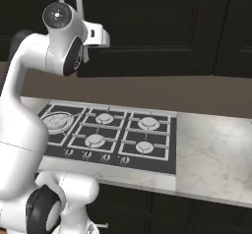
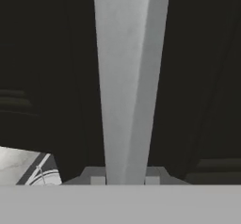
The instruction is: Open the cabinet, pick the kettle from the cabinet, and place it in the sink.
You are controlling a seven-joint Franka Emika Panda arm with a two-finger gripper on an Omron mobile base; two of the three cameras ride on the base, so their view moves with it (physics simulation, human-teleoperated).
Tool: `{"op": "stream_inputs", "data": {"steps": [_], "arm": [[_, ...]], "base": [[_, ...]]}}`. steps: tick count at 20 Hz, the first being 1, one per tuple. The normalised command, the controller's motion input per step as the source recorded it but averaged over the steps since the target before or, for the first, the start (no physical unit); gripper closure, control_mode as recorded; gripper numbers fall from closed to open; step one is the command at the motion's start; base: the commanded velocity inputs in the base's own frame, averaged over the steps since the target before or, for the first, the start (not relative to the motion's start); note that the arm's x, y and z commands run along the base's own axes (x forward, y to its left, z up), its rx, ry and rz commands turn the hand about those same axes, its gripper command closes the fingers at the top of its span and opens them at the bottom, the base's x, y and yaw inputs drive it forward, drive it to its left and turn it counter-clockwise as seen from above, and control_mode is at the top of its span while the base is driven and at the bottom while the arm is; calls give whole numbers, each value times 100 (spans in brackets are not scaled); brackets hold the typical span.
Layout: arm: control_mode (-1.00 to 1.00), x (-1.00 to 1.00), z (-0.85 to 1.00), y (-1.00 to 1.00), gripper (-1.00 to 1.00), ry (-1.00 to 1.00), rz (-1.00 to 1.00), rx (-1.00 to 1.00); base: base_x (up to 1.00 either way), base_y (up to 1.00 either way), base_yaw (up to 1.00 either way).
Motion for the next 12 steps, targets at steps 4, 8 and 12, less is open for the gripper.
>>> {"op": "stream_inputs", "data": {"steps": [4, 8, 12], "arm": [[-100, -47, 1, -9, 100, 0, 12, 7], [-100, -49, 2, -14, 100, 0, 14, 6], [-100, -50, 3, -20, 100, 0, 14, 5]], "base": [[0, 0, 0], [0, 0, 0], [0, 0, 0]]}}
